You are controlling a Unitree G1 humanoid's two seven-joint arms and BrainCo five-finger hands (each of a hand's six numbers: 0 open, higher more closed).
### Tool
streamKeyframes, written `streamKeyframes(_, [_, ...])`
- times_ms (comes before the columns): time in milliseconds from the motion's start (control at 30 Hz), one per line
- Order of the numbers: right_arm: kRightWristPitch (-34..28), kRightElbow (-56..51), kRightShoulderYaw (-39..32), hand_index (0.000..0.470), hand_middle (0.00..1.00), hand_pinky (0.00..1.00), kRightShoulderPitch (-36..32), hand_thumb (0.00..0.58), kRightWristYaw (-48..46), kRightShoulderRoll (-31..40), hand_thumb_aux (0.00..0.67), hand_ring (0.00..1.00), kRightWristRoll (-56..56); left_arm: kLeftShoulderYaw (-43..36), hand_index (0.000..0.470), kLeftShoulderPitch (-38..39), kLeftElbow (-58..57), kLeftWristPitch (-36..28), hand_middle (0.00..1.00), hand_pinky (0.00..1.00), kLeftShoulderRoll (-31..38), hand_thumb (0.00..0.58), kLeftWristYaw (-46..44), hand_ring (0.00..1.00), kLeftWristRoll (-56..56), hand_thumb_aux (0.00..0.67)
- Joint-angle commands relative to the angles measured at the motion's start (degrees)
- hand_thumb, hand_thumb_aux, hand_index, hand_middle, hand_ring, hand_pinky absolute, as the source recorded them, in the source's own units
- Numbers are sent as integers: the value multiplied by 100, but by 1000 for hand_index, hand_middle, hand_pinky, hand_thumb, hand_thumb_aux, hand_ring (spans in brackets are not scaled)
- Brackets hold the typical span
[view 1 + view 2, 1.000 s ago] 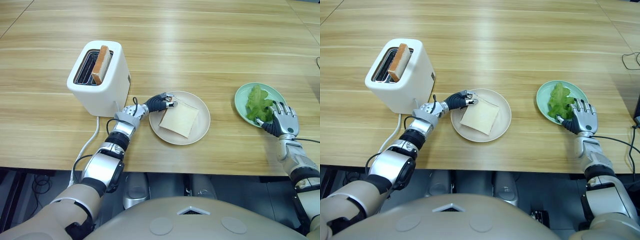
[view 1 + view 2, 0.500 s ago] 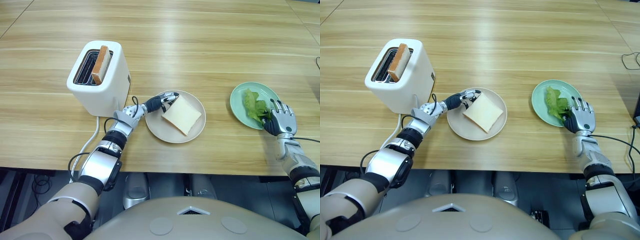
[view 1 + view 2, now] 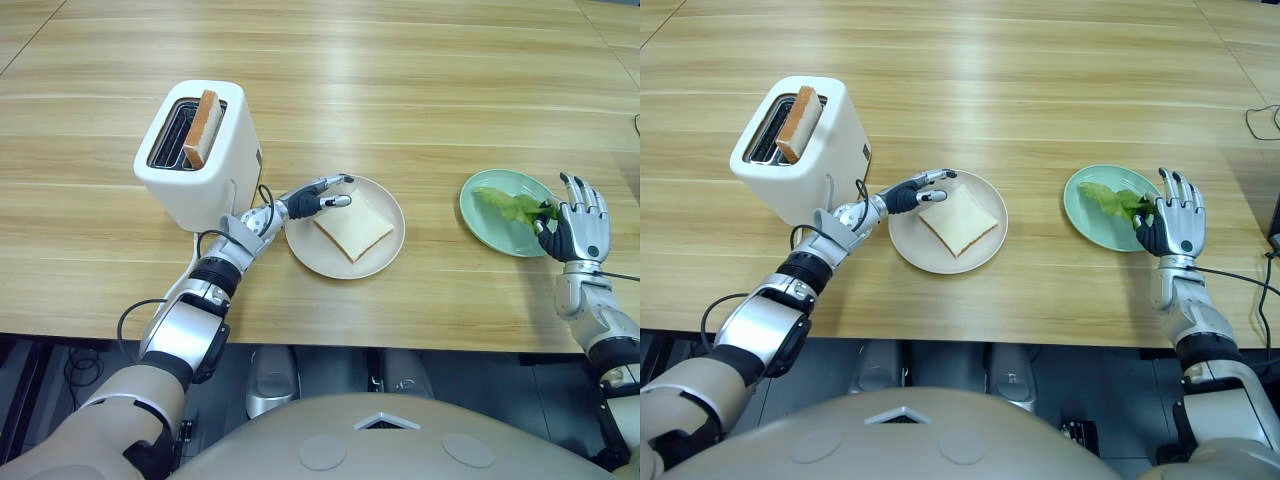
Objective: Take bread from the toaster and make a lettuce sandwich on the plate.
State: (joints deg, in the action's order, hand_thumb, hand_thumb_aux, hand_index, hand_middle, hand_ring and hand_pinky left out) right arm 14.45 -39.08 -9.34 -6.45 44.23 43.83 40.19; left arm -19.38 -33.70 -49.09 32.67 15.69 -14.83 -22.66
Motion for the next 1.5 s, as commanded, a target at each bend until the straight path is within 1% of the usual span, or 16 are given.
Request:
streamKeyframes(33, [77,890,171,460,0,0,245,580,-89,39,670,0,-31,-39,0,258,686,-72,0,0,242,0,231,0,-289,0])
streamKeyframes(167, [85,1495,236,460,0,0,359,580,-224,-31,670,0,1,45,0,492,1454,-200,0,0,413,0,400,0,-393,0])
streamKeyframes(333, [104,2209,207,460,0,0,305,580,-548,-224,670,0,43,264,0,911,2688,-288,0,0,342,0,61,0,287,0])
streamKeyframes(433, [135,2455,20,460,0,0,141,580,-793,-432,670,0,186,495,0,1139,3517,-403,0,0,273,0,-47,0,792,0])
streamKeyframes(600, [205,2393,-531,460,0,0,-354,580,-1181,-929,670,0,563,1053,0,1389,4854,-662,0,0,386,0,-11,0,1266,0])
streamKeyframes(767, [262,2007,-1082,460,0,0,-781,580,-1399,-1364,670,0,949,1788,0,1470,5510,-906,0,0,742,0,97,0,1393,0])
streamKeyframes(933, [319,1422,-1544,460,0,0,-1041,580,-1364,-1663,670,0,1252,2616,0,1527,5382,-936,0,0,1403,0,392,0,1033,0])
streamKeyframes(1067, [345,1042,-1823,460,0,0,-1182,580,-1303,-1851,670,0,1408,2933,0,1643,4743,-1034,0,0,2119,0,831,0,123,0])
streamKeyframes(1167, [351,893,-1994,460,0,0,-1216,580,-1265,-1926,670,0,1525,2886,0,1721,4205,-1247,0,0,2554,0,1108,0,-485,0])
streamKeyframes(1267, [372,872,-2121,460,0,0,-1189,580,-1258,-1946,670,0,1575,2699,0,1785,3805,-1494,0,0,2807,0,1312,0,-1005,0])
streamKeyframes(1500, [497,953,-2287,460,0,0,-1062,580,-1234,-1875,670,0,1626,2255,0,1844,3362,-1825,0,0,2970,0,1472,0,-1534,0])
